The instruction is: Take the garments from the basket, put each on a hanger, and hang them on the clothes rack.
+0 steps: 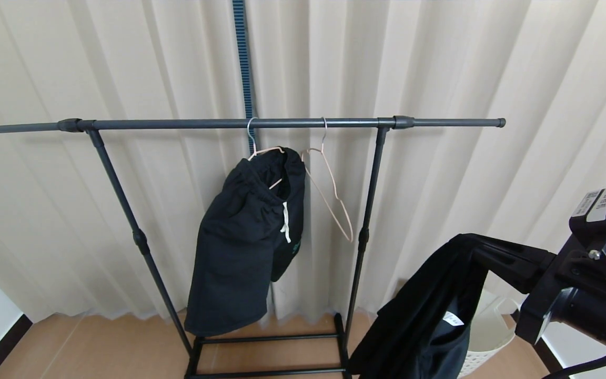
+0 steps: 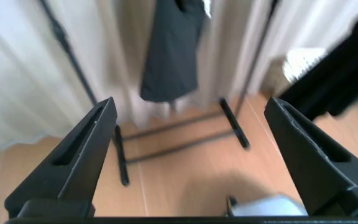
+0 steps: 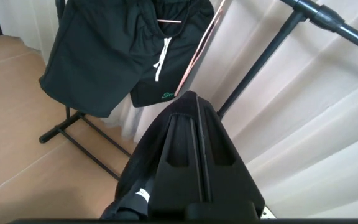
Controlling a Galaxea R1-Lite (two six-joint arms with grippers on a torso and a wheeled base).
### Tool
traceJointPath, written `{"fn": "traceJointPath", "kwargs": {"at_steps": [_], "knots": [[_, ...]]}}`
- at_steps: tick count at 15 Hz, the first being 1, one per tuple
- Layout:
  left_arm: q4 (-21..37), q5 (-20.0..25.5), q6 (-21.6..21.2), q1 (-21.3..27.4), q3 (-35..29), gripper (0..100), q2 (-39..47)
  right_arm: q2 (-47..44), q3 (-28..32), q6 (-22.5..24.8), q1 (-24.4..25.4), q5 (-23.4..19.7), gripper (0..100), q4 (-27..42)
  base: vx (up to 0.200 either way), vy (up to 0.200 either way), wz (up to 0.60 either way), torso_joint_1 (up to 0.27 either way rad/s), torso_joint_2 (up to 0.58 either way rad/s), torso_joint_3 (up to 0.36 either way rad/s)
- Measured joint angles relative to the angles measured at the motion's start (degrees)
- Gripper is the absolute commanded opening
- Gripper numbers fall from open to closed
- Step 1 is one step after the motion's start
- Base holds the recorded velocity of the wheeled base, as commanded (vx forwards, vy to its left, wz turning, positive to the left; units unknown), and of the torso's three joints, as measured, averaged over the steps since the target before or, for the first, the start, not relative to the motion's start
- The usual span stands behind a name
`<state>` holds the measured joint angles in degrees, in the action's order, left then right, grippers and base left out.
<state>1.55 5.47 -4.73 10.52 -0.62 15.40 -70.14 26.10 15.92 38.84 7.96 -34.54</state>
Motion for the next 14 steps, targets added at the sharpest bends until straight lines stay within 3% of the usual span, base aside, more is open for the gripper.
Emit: {"fn": "traceJointPath", "kwargs": {"at_steps": [4, 6, 8, 10, 12, 14], "knots": [[0.0, 0.2, -0.1, 2.1, -1.5, 100, 7.7, -1.5, 0.3, -0.2, 0.1, 0.4, 0, -0.3, 0.000, 0.000, 0.00, 0.000, 0.00, 0.000], [-0.2, 3.8, 0.9, 2.6, -3.9, 100, 12.6, -2.0, 0.4, -2.2, 0.3, 0.4, 0, -0.3, 0.000, 0.000, 0.00, 0.000, 0.00, 0.000], [-1.6, 8.7, 4.3, 3.4, -8.3, 100, 20.5, -2.8, 1.5, -4.3, 1.0, 0.8, 0, -0.3, 0.000, 0.000, 0.00, 0.000, 0.00, 0.000], [-4.1, 11.5, 11.3, 7.0, -14.1, 100, 28.9, -4.8, 3.9, -4.9, 1.8, 1.4, 0, -0.3, 0.000, 0.000, 0.00, 0.000, 0.00, 0.000], [-4.5, 11.5, 17.3, 11.8, -20.2, 100, 35.4, -8.0, 7.6, -4.9, 2.3, 1.7, 0, -0.3, 0.000, 0.000, 0.00, 0.000, 0.00, 0.000], [-1.8, 8.0, 18.9, 15.3, -24.9, 100, 41.1, -12.4, 12.9, -5.3, 2.5, 2.7, 0, -0.6, 0.000, 0.000, 0.00, 0.000, 0.00, 0.000]]}}
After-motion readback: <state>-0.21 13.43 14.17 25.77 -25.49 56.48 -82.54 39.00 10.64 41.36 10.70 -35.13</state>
